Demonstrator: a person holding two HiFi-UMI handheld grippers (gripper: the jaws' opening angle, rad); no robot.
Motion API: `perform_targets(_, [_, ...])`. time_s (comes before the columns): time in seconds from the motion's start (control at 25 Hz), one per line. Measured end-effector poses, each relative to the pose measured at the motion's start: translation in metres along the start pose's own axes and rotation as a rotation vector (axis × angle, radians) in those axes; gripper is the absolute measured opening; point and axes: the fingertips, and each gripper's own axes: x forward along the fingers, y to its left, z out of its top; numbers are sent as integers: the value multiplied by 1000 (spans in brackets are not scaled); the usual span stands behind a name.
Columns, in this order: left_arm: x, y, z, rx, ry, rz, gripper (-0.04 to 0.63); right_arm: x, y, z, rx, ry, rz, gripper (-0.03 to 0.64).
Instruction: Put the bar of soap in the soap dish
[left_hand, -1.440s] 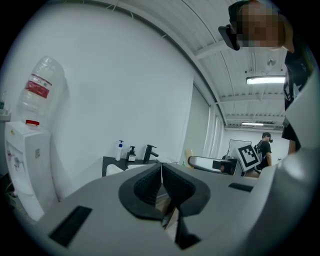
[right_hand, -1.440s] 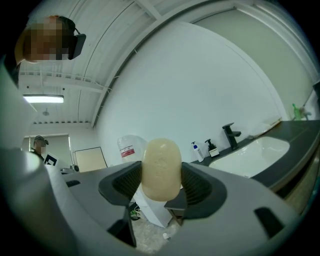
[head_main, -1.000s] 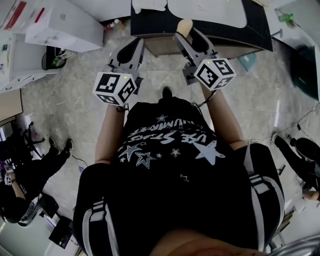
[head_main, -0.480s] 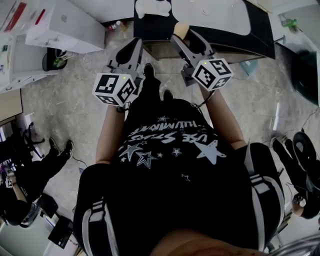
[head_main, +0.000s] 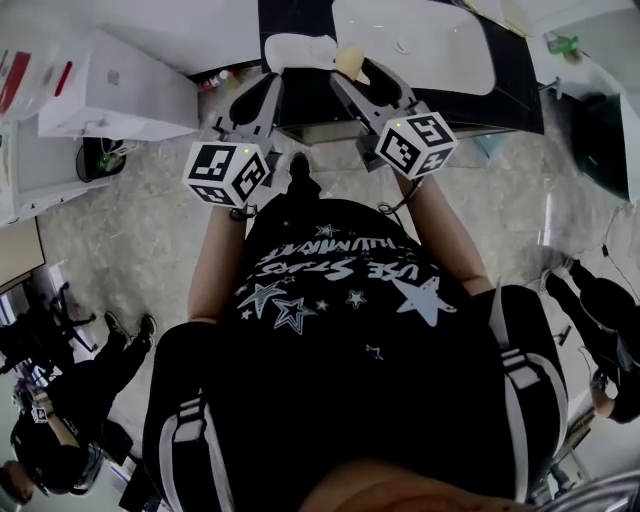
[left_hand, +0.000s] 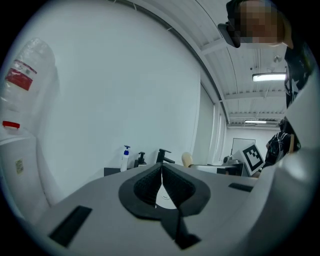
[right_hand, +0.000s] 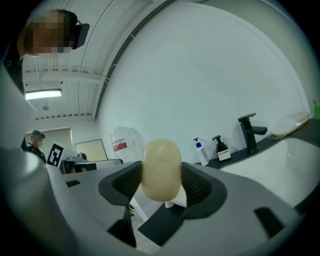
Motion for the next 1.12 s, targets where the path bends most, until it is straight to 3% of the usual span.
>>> perform_targets(0.36, [39, 59, 5, -9, 19, 0, 12, 72, -20, -2, -131, 96, 18, 253])
perform_targets(0.72, [60, 111, 1, -16, 49, -29, 12, 128, -30, -33, -247, 225, 95, 253])
perform_targets(1.12, [80, 144, -14, -46, 99, -68, 12, 149, -44, -65, -372, 400, 154, 254])
